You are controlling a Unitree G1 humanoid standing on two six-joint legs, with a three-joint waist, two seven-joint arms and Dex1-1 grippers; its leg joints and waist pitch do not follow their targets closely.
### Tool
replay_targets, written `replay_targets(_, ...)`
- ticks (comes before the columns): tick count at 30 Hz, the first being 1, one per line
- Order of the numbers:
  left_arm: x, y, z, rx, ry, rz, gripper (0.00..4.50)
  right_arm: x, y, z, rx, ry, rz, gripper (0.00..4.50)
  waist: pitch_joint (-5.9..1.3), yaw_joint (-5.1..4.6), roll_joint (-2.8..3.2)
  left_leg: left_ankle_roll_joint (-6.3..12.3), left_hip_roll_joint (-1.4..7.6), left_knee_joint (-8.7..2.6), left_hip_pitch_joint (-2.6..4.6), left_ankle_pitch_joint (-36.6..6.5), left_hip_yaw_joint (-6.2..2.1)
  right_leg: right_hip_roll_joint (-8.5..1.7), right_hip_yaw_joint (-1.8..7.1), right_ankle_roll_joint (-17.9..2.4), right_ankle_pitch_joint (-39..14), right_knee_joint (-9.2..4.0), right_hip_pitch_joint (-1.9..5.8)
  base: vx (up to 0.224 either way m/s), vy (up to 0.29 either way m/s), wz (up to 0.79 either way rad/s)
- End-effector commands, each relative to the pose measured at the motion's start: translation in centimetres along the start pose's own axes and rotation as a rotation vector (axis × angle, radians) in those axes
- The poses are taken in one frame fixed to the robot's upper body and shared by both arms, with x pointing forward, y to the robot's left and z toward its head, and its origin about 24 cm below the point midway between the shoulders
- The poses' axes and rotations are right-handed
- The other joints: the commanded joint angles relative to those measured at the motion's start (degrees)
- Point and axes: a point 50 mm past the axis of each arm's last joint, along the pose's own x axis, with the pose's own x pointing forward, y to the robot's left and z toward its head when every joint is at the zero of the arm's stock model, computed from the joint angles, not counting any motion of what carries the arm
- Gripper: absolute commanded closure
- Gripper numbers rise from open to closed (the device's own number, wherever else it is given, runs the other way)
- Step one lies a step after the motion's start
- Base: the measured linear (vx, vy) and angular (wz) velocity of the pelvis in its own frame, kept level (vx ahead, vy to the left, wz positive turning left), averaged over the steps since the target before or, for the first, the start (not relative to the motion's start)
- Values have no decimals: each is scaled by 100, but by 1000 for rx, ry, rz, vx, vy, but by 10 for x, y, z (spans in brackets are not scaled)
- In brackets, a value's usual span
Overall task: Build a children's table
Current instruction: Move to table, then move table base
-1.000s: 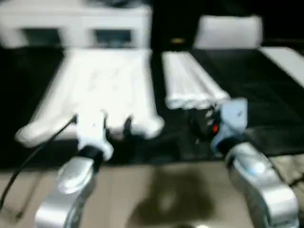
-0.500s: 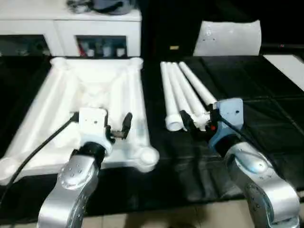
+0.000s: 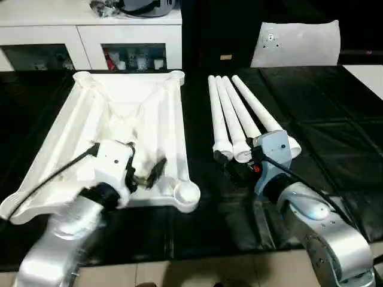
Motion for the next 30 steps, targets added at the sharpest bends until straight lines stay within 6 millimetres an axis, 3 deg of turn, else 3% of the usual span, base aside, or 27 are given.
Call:
replay_targets(1,-2,2,-2,9,32,-142,39,1,-3,2,-9,1,53,0,-189,7,39,-91,435,-631,-35,-1572,-189,-512,322,-653,-2578,-510,127,0,0,0)
replay_targets(3,-5,8,-5,63,48,-246,58,0,-4,-2,-60,32,119,0,-196,4,35,-28,469,-635,-69,-1280,-166,-523,328,-798,-2104,-494,171,0,0,0)
replay_targets(5,-7,13,-7,88,76,-339,74,-2,-4,-5,-87,53,203,0,-210,16,58,54,461,-625,-43,-1153,-143,-506,330,-919,-1795,-465,154,0,0,0)
replay_targets(7,-9,18,-9,102,122,-411,93,-4,-2,-6,-102,63,278,0,-241,25,59,108,469,-609,-64,-873,-130,-526,321,-1087,-1362,-424,207,0,0,0)
replay_targets(12,-8,27,-20,116,256,-521,127,-10,1,-8,-133,90,394,0,-306,54,65,348,469,-547,-59,182,-60,-510,281,-1484,15,-306,272,0,0,0)
replay_targets(16,-2,30,-25,144,277,-552,156,-13,3,-8,-157,98,428,0,-287,58,85,304,508,-565,-51,-29,-53,-534,280,-1586,-165,-324,288,0,0,0)
replay_targets(22,2,35,-29,153,317,-586,202,-18,7,-9,-193,116,476,0,-231,56,86,153,543,-617,-31,-601,-43,-557,315,-1511,-1066,-401,276,0,0,0)
replay_targets(30,8,34,-35,191,317,-601,252,-22,11,-11,-217,154,519,0,-228,45,100,153,549,-624,-30,-544,-42,-541,321,-1478,-1032,-406,266,0,0,0)
